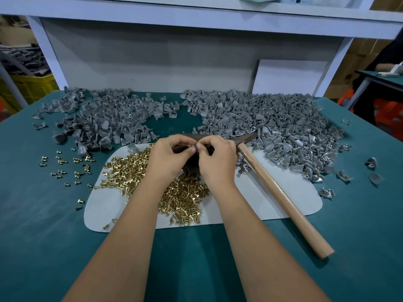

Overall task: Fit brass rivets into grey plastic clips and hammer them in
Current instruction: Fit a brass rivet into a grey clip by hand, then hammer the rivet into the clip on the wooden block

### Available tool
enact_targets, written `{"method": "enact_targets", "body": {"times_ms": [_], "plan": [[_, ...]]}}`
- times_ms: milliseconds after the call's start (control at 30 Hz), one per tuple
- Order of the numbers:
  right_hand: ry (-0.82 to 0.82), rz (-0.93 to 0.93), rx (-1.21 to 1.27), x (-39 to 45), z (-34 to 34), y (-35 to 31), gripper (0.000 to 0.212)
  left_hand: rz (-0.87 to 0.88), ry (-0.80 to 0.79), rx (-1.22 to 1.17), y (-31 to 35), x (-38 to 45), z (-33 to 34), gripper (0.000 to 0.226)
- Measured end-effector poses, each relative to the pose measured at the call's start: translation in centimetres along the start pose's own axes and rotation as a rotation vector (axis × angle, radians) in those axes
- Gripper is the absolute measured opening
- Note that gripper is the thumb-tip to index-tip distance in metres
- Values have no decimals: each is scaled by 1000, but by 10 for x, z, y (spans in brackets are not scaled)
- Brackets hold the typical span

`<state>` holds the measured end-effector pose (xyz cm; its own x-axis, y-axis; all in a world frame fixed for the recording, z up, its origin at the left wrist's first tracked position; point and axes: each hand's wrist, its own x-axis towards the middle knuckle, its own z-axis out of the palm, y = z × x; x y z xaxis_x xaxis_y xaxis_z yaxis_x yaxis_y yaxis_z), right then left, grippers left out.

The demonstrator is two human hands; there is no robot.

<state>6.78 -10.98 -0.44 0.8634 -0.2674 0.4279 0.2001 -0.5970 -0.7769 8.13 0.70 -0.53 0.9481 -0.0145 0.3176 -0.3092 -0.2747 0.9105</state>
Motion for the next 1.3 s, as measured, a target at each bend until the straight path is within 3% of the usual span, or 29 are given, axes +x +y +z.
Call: {"method": "enact_targets", "body": {"times_ms": [167,367,533,667,800,1000,1167,1300], "plan": [[12,-53,-135,0,4,3,7,13,-11,25,0,1,-2,17],[150,-104,-210,-6,0,2,13,-6,18,59,-2,3,-2,19],[165,-19,-287,-9,-23,9,19,-39,20,73,0,1,-2,22],[193,4,-539,-12,-54,20,19,-16,27,115,1,0,0,22],[116,203,-801,-12,-81,32,33,16,34,213,0,0,1,20],[-67,251,-886,-12,-79,30,31,47,107,283,0,2,-1,11],[-68,268,-883,-11,-78,31,29,-9,98,203,1,4,-4,12],[29,264,-831,-10,-78,24,18,8,112,227,-1,3,-4,8]]}}
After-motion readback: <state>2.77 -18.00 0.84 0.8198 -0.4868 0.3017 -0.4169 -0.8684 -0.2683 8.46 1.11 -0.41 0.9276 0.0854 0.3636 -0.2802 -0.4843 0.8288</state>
